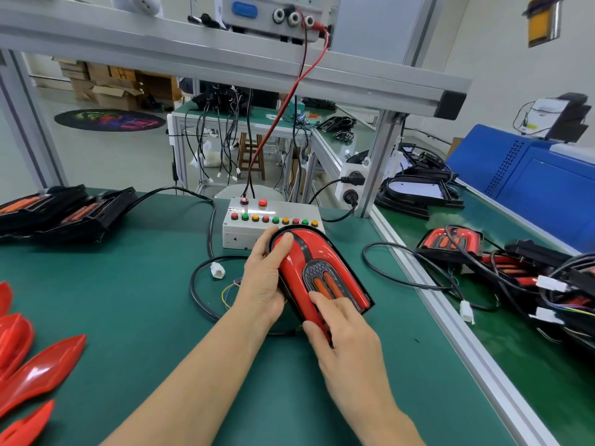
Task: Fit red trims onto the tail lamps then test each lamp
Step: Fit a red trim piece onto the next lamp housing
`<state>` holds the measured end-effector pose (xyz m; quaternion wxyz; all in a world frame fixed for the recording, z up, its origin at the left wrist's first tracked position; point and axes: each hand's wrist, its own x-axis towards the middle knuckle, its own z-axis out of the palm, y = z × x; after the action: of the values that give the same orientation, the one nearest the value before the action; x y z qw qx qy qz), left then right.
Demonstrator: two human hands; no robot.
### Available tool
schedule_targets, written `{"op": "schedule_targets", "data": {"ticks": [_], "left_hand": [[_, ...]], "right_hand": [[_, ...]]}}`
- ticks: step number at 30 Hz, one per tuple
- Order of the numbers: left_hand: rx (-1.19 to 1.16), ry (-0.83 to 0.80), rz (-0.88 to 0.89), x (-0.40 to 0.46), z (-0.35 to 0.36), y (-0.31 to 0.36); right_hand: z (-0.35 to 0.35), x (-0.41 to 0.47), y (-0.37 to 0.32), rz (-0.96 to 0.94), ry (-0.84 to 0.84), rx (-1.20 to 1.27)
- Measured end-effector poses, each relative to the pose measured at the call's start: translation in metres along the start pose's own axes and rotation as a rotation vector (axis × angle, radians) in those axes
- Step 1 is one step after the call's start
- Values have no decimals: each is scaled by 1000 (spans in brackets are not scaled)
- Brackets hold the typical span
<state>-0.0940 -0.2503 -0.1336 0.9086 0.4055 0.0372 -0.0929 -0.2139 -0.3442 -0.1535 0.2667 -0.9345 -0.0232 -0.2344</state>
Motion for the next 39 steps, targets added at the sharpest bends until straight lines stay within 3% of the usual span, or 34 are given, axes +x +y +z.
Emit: {"op": "schedule_targets", "data": {"ticks": [15,22,24,26,29,32,39], "left_hand": [[-21,12,8,-1,-3,-9],[-17,14,34,-2,-8,-9],[-50,51,28,0,-9,-5],[-86,62,22,2,-10,-1],[-117,44,38,1,-9,2],[-116,20,35,-3,-3,0],[-64,10,56,-6,-1,-1]], "right_hand": [[5,-3,2,1,36,-20],[2,-4,5,5,-47,6],[-4,-5,7,139,13,187],[-10,-4,12,411,151,460],[-11,-2,15,745,21,927],[-7,0,12,766,-159,1237],[-7,5,14,787,-172,1389]]}}
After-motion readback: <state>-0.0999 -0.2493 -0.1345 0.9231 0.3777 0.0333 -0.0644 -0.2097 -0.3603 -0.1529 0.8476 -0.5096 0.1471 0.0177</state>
